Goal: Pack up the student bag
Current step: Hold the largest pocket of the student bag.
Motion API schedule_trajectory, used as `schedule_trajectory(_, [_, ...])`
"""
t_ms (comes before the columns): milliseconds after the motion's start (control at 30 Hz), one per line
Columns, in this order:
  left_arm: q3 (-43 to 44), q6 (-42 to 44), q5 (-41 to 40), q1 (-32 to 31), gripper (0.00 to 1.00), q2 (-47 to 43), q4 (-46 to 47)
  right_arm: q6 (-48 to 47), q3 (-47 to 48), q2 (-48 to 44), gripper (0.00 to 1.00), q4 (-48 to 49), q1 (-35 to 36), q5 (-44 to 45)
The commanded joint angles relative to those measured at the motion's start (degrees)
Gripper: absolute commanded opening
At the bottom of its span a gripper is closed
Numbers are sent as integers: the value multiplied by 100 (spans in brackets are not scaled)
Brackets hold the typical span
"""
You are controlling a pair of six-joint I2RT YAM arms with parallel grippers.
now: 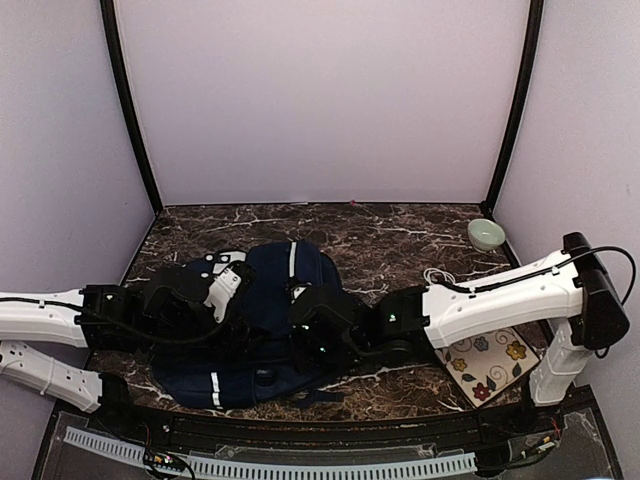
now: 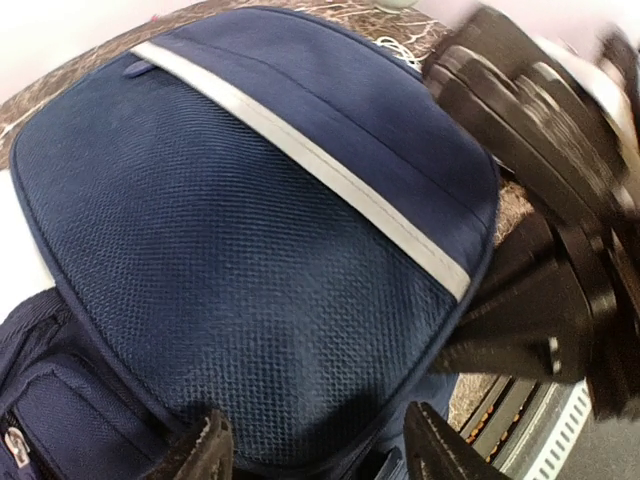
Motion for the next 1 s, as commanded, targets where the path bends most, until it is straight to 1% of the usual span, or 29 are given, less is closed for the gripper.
schedule_trajectory(0, [-112,1376,-193,-578,69,182,347,-378,-135,-314,0,-219,-317,-629])
schedule_trajectory(33, [-90,1758,-385,-786,75,298,424,-425,-129,-337,0,-279,-344,-743])
schedule_trajectory(67, [-69,2103,-541,-952,78,418,514,-475,-132,-371,0,-307,-367,-866])
schedule_trajectory(133, [-33,2695,-840,-1124,82,670,701,-561,-148,-425,0,-321,-435,-1122])
schedule_trajectory(167, [-39,2965,-1117,-1175,83,790,803,-589,-142,-443,0,-348,-470,-1231])
schedule_trajectory(267, [-190,3665,-1953,-1193,84,1016,1271,-634,-173,-507,0,-387,-578,-1519])
schedule_trajectory(333, [-445,4111,-2532,-1197,84,1046,1937,-664,-249,-549,0,-339,-666,-1704])
schedule_trajectory(400, [-704,4490,-2808,-1198,83,1008,2532,-668,-365,-590,0,-246,-785,-1953])
schedule_trajectory(467, [-997,4690,-2842,-1194,80,897,2984,-668,-468,-634,0,-129,-879,-2183])
schedule_trajectory(567, [-1339,4763,-2751,-1164,71,819,3429,-717,-528,-668,0,-51,-972,-2450])
schedule_trajectory(633, [-1423,4674,-2674,-1037,64,852,3515,-734,-531,-669,0,-56,-1003,-2563])
schedule_trajectory(667, [-1429,4635,-2674,-990,60,902,3564,-731,-522,-678,0,-67,-1018,-2608])
schedule_trajectory(700, [-1427,4623,-2711,-950,53,965,3634,-734,-521,-686,0,-71,-1026,-2641])
schedule_trajectory(733, [-1401,4628,-2762,-924,44,1043,3689,-735,-520,-699,0,-90,-1030,-2661])
schedule_trajectory(767, [-1363,4642,-2793,-897,32,1107,3702,-730,-511,-714,0,-120,-1035,-2664])
schedule_trajectory(800, [-1327,4638,-2808,-888,16,1164,3682,-742,-489,-734,0,-191,-1050,-2648])
schedule_trajectory(833, [-1297,4636,-2802,-884,3,1195,3646,-747,-461,-763,0,-306,-1067,-2583])
schedule_trajectory(867, [-1276,4604,-2768,-883,0,1204,3564,-758,-434,-798,0,-496,-1098,-2452])
schedule_trajectory(967, [-1294,4423,-2480,-882,0,1075,3182,-804,-366,-879,0,-1364,-1299,-1870])
